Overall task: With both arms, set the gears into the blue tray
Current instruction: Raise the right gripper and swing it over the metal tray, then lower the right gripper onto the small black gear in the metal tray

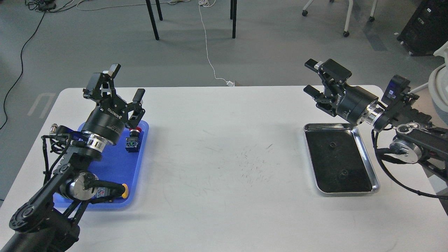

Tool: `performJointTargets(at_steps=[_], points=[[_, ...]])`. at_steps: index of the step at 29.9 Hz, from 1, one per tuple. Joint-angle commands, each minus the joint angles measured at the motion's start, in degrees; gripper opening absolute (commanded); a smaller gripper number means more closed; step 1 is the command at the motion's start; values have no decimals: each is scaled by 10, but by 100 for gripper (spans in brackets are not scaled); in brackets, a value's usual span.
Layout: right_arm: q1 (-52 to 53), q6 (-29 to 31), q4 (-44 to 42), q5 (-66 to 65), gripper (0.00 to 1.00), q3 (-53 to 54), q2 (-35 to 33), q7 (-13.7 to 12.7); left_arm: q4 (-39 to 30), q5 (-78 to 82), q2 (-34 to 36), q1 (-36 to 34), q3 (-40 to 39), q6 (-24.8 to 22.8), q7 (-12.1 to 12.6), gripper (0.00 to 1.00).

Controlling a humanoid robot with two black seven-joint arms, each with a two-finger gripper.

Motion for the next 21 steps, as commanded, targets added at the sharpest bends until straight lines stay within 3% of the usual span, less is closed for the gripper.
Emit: performJointTargets(at_steps=[1, 6, 11, 21], points=[[94, 4, 15, -140, 99, -110, -41, 0, -14, 1, 0, 6, 0, 1, -1, 99], [224, 4, 13, -357, 99, -279, -50, 0, -34, 2, 0, 18, 5, 2, -1, 99], [293, 2, -6, -469, 98, -399, -45, 0, -46, 2, 0, 31, 5, 2, -1, 99], [255, -17, -131, -521, 88, -484, 47, 0, -57, 5, -2, 40, 5, 2, -1, 99]])
